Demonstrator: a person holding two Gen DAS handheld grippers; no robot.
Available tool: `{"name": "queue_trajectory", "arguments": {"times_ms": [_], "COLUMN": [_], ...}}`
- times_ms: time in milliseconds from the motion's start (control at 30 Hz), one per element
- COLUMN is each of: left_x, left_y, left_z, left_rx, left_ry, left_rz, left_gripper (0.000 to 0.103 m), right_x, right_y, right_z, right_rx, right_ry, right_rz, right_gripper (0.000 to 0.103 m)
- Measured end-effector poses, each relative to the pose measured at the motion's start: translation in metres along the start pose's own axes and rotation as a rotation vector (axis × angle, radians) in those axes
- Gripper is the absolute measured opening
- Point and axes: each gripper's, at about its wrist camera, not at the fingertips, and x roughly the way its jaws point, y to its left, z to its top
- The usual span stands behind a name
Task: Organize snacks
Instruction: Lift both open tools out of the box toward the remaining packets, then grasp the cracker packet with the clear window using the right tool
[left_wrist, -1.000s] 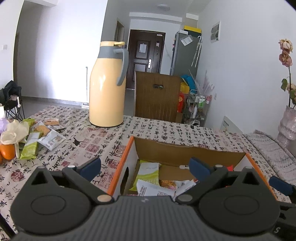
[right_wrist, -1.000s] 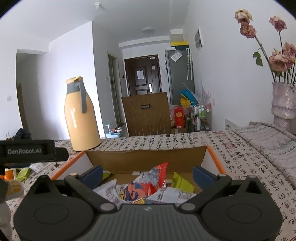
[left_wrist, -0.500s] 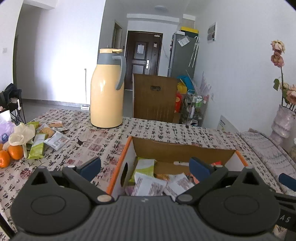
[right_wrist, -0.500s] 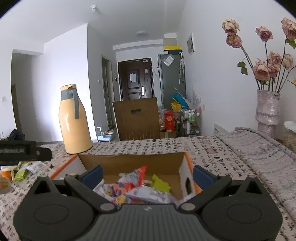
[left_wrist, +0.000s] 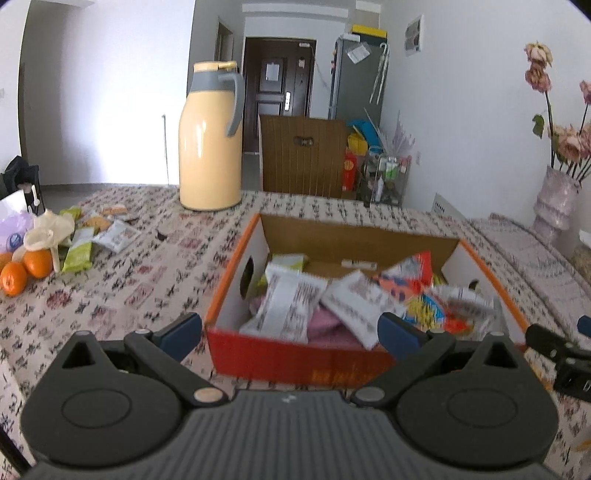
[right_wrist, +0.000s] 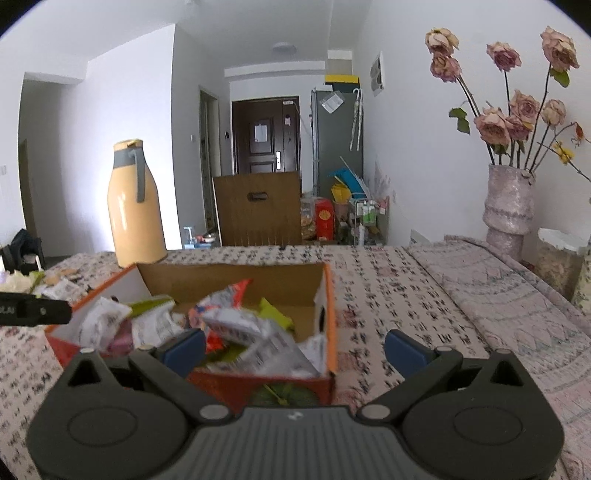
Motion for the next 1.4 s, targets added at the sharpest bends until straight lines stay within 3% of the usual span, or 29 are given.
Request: {"name": "queue_trajectory", "arguments": {"times_ms": [567,867,1033,1400], "left_x": [0.012,0.022,0.023,0.023], "left_y": [0.007,0.01,0.009,0.008], "left_z": [-0.052,-0.061,-0.062,-0.063], "left_rx": [-0.001,-0.015,-0.013,-0.01], "left_ry": [0.059,0.09,0.096,0.097], "left_rz": [-0.038,-0.049,-0.053,-0.051], "left_gripper": [0.103,0.103,0.103,0.103], "right_x": [0.008,0.041,0.062,0.063], "right_y": [-0.045,-0.042,-0.041,-0.05], "right_z": [-0.044,-0.046,-0.051,-0.056], "right_rx": [-0.016,-0.027,-0.044,0.005], "right_ry": [0.179,0.272,0.328,0.318], "right_rz": [-0.057,-0.029,-0.06,-0.054], "right_gripper": [0.103,0.103,0.103,0.103]}}
